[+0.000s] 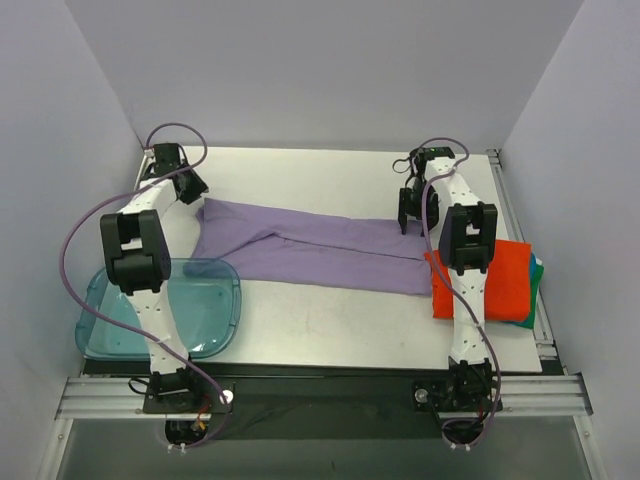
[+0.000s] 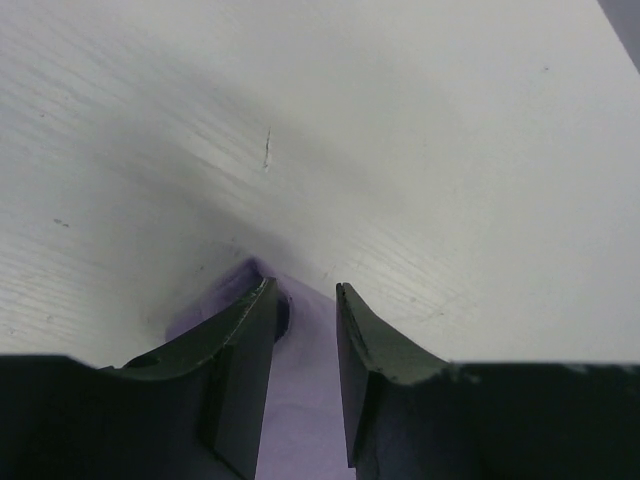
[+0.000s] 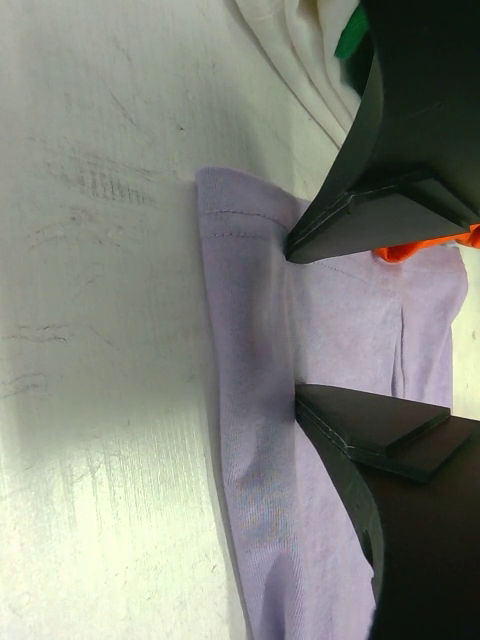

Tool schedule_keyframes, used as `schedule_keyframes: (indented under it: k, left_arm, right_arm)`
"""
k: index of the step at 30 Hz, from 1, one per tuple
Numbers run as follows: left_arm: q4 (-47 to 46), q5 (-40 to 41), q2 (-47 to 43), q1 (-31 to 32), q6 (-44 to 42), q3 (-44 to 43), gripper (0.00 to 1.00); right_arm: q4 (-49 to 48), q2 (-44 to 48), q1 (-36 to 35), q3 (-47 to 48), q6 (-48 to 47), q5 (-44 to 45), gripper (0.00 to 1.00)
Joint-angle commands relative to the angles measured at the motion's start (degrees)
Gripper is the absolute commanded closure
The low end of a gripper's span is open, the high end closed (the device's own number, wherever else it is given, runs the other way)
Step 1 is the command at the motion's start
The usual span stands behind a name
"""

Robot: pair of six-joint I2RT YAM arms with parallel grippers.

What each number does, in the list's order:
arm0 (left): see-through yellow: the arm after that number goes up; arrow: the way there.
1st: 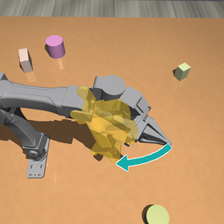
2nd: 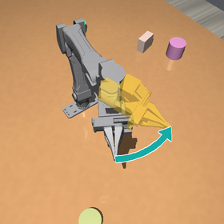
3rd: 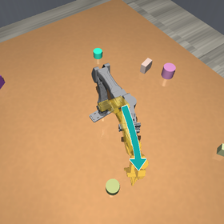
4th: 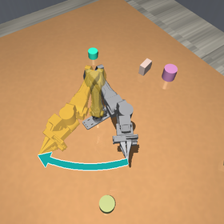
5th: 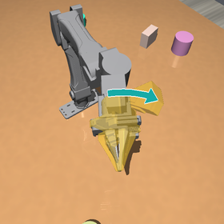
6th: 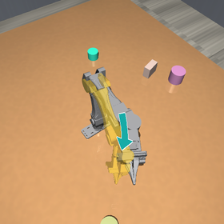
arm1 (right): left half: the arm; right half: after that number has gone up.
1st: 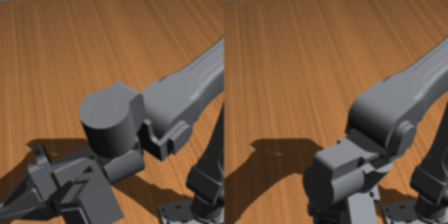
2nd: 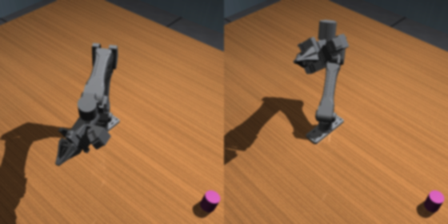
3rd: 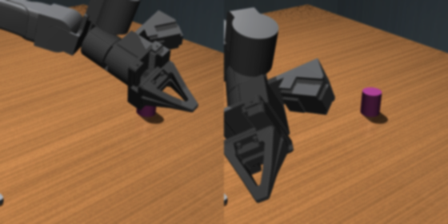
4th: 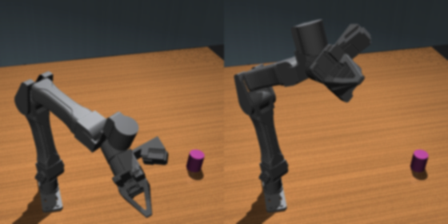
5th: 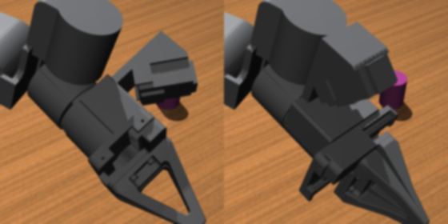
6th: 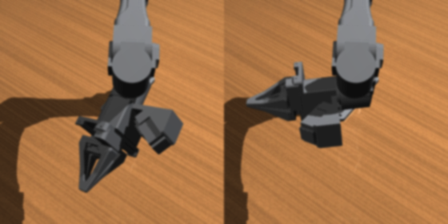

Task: Fold and stack the t-shirts
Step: Fold the other side of the tshirt into a rectangle

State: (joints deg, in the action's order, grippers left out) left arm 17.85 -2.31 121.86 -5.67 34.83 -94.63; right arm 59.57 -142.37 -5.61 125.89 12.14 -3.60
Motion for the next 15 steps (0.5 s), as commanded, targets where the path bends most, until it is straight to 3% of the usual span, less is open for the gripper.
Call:
schedule_keyframes:
  k: [1, 11, 12, 13, 15]
  left_arm:
    - [-0.2, 0.0, 2.0, 0.0, 1.4, -3.1, 0.59]
    - [0.8, 0.2, 5.2, 0.1, 1.6, -4.4, 0.62]
    - [0.4, 0.1, 5.3, 0.0, 1.1, -4.4, 0.67]
    - [-0.1, -0.7, 5.6, -0.1, 0.8, -4.4, 0.83]
    - [-1.8, -1.7, 5.8, -0.2, -0.3, -4.4, 0.93]
  right_arm:
    - [2.4, -0.1, 0.1, 0.3, 0.1, 0.7, 0.46]
    - [2.5, 0.9, 0.1, -0.8, 0.3, 0.5, 0.46]
    - [2.5, 0.9, -0.1, -1.1, 0.2, 0.5, 0.46]
    - [2.6, 1.0, 0.0, -1.3, 0.3, 0.5, 0.47]
    - [2.5, 1.2, 0.0, -1.6, 0.3, 0.8, 0.48]
